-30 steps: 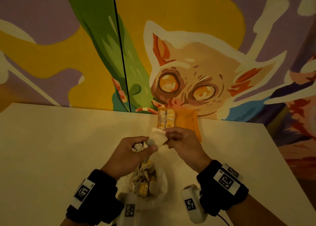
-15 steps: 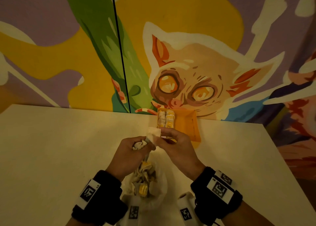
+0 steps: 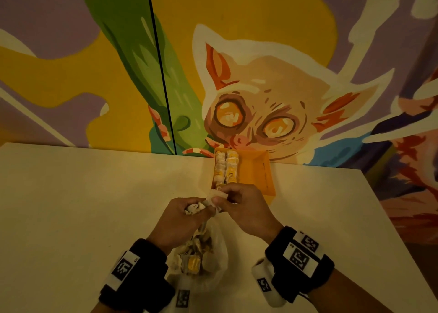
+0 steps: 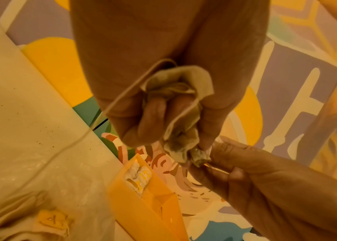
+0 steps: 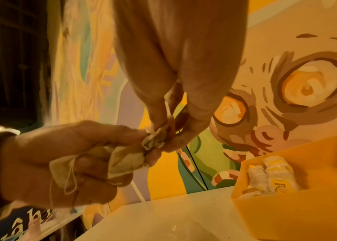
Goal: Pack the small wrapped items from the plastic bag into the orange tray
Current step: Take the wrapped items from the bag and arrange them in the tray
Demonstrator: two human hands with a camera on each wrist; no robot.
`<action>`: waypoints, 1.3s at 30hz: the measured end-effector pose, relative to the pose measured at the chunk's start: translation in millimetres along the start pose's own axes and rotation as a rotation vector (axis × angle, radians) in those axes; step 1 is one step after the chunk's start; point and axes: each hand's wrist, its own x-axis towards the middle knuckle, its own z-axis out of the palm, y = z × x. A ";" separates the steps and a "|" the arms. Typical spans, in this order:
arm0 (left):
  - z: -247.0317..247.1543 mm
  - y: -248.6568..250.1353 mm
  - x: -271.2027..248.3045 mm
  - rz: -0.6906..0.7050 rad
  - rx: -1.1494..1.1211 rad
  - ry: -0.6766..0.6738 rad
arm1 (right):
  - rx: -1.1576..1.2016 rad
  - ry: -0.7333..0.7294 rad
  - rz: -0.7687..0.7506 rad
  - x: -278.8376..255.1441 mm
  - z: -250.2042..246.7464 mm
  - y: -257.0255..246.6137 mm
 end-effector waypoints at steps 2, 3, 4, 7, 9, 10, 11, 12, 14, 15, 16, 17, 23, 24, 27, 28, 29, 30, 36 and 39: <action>0.6 -2.7 3.9 -0.055 -0.068 0.062 | -0.001 0.017 0.040 10.8 -7.6 7.0; -0.5 -4.5 7.1 -0.101 -0.119 0.100 | -0.009 0.038 0.066 17.8 -12.4 11.3; -1.8 -6.4 10.7 -0.152 -0.181 0.127 | -0.032 0.060 0.086 25.6 -18.0 16.6; -8.3 -9.1 20.0 -0.287 -0.378 0.145 | -0.159 0.112 0.149 49.3 -36.2 29.5; -12.3 -8.3 25.5 -0.341 -0.458 0.147 | -0.263 0.118 0.152 63.2 -47.7 36.0; -13.6 -7.5 28.5 -0.357 -0.480 0.141 | -0.322 0.113 0.149 70.3 -51.8 39.8; -14.5 -7.1 31.5 -0.371 -0.489 0.130 | -0.367 0.103 0.154 76.3 -54.7 42.1; -15.3 -7.2 34.0 -0.384 -0.492 0.112 | -0.407 0.085 0.166 82.2 -56.6 44.7; -16.0 -9.0 38.2 -0.403 -0.506 0.061 | -0.500 0.026 0.194 95.0 -56.7 53.6; -16.4 -10.5 39.9 -0.412 -0.528 0.042 | -0.552 -0.012 0.218 101.1 -55.4 58.8; -16.5 -11.1 40.8 -0.420 -0.559 0.024 | -0.607 -0.050 0.247 106.4 -53.6 62.8; -16.8 -12.3 41.4 -0.427 -0.592 0.004 | -0.665 -0.092 0.278 111.6 -51.0 67.3; -18.9 -19.0 43.8 -0.408 -0.638 -0.109 | -0.926 -0.237 0.419 136.8 -29.2 74.1; -19.3 -19.4 43.9 -0.402 -0.648 -0.116 | -0.959 -0.236 0.417 139.0 -25.5 74.5; -21.7 -23.2 45.3 -0.411 -0.674 -0.106 | -1.019 -0.218 0.380 142.6 -18.0 76.8; -22.6 -25.5 46.1 -0.418 -0.678 -0.097 | -1.022 -0.215 0.378 143.4 -16.7 78.2; -23.8 -27.5 46.8 -0.424 -0.681 -0.088 | -1.019 -0.213 0.376 144.5 -16.0 79.6; -25.0 -29.8 47.4 -0.429 -0.686 -0.079 | -1.010 -0.207 0.378 145.7 -15.0 80.8; -27.6 -32.3 49.8 -0.439 -0.699 -0.073 | -0.884 -0.198 0.397 145.8 -16.7 83.2; -25.2 -29.8 50.3 -0.450 -0.708 -0.069 | -0.851 -0.272 0.360 145.1 -13.6 83.3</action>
